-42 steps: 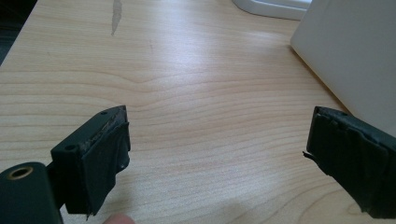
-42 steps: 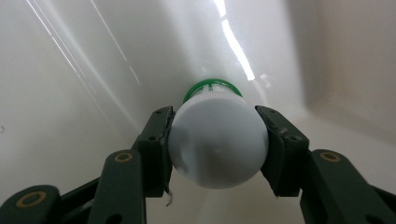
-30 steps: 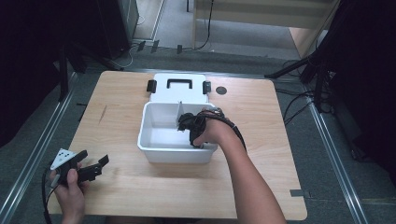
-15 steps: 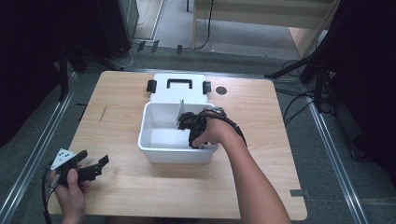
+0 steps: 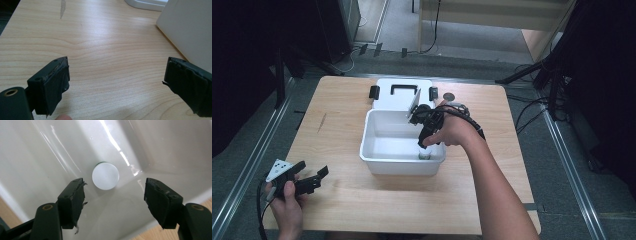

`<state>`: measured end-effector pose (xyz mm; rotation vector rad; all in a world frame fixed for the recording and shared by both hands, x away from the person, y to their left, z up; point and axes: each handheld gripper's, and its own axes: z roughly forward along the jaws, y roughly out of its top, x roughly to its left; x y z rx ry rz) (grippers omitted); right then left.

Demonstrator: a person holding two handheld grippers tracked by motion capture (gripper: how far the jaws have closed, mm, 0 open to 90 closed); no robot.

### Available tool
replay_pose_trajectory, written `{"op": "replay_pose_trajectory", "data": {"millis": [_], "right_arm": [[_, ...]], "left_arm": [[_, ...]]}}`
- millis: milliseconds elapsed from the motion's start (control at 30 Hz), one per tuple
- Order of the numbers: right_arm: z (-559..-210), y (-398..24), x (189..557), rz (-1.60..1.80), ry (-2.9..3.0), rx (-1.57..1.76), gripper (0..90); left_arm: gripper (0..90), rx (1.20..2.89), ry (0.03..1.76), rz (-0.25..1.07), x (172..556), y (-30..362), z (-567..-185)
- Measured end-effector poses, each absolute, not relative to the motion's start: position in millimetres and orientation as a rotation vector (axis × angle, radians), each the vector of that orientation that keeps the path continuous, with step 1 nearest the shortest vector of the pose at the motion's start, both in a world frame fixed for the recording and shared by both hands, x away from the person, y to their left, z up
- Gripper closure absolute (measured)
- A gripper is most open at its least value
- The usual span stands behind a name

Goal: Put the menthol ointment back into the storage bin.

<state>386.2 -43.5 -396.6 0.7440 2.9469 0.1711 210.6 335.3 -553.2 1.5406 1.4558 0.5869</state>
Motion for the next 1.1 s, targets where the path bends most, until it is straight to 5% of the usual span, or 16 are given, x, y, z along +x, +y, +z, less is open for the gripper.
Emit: {"op": "replay_pose_trajectory", "data": {"millis": [467,1100], "right_arm": [[-353,-91,376,0.292,2.865,0.853,30.5],[-362,-157,361,0.297,2.84,0.988,26.8]], "left_arm": [[6.8,1.543,1.458,0.594,211,334,-553],[6.8,1.545,1.46,0.594,210,334,-553]]}}
